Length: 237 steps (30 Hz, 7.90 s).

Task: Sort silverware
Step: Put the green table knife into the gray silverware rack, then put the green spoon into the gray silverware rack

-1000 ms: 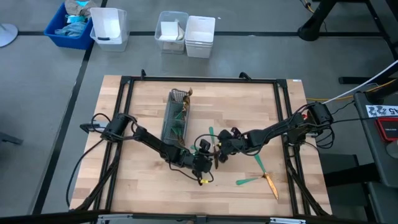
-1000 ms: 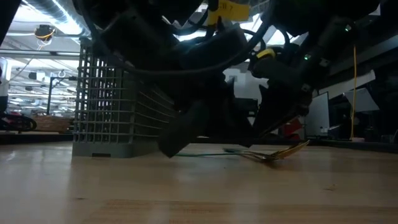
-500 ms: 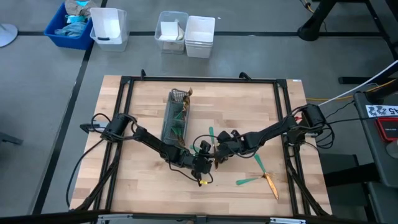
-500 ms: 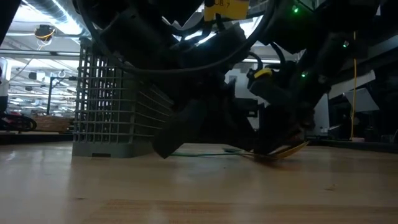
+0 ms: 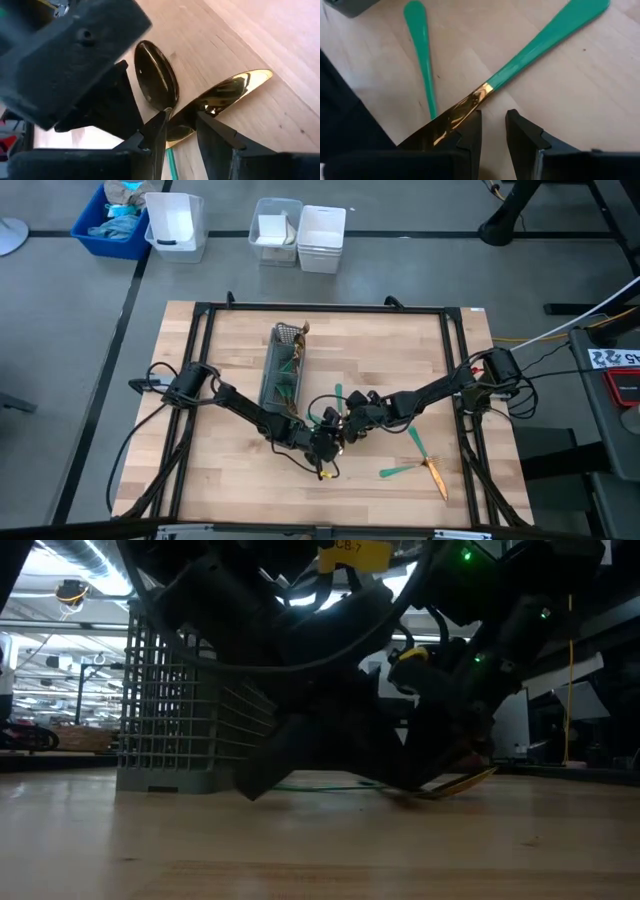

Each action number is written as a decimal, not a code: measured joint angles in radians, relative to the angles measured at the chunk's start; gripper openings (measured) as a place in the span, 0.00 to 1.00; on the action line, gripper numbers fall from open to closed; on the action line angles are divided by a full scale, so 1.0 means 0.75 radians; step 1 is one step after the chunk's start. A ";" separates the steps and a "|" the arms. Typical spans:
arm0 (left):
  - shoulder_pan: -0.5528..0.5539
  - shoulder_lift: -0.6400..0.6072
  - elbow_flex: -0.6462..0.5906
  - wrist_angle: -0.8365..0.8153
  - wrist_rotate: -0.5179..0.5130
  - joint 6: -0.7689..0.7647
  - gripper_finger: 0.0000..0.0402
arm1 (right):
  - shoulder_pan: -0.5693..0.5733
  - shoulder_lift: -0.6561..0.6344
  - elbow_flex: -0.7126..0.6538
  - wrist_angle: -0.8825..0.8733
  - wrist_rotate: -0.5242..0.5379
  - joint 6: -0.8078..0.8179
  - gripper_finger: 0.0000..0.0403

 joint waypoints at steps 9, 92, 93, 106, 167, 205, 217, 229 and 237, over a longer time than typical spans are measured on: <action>-0.021 -0.001 0.000 -0.014 0.038 0.116 0.24 | 0.000 0.001 -0.001 0.038 -0.063 -0.001 0.22; 0.041 0.002 -0.006 -0.048 -0.046 0.149 0.24 | 0.001 0.035 0.001 0.124 -0.238 -0.021 0.22; 0.041 0.002 -0.006 -0.048 -0.051 0.157 0.24 | 0.000 0.035 0.001 0.124 -0.239 -0.021 0.22; 0.043 0.002 -0.006 -0.049 -0.068 0.176 0.18 | -0.002 0.035 0.001 0.122 -0.293 0.000 0.22; -0.002 -0.182 -0.003 0.103 0.018 -0.065 0.00 | 0.002 -0.344 -0.001 -0.266 -0.033 -0.077 0.22; -0.039 -1.115 -0.356 -0.123 -0.332 -0.554 0.00 | 0.001 -0.843 0.000 -0.758 0.373 -0.109 0.22; 0.047 -1.130 -0.735 0.232 -0.332 -0.621 0.00 | 0.001 -0.843 0.000 -0.750 0.274 -0.106 0.22; 0.042 -1.130 -0.770 0.231 -0.331 -0.624 0.13 | 0.001 -0.843 0.000 -0.748 0.231 -0.106 0.22; 0.017 -1.130 -0.768 0.267 -0.331 -0.625 0.30 | 0.001 -0.833 0.000 -0.745 0.051 -0.116 0.22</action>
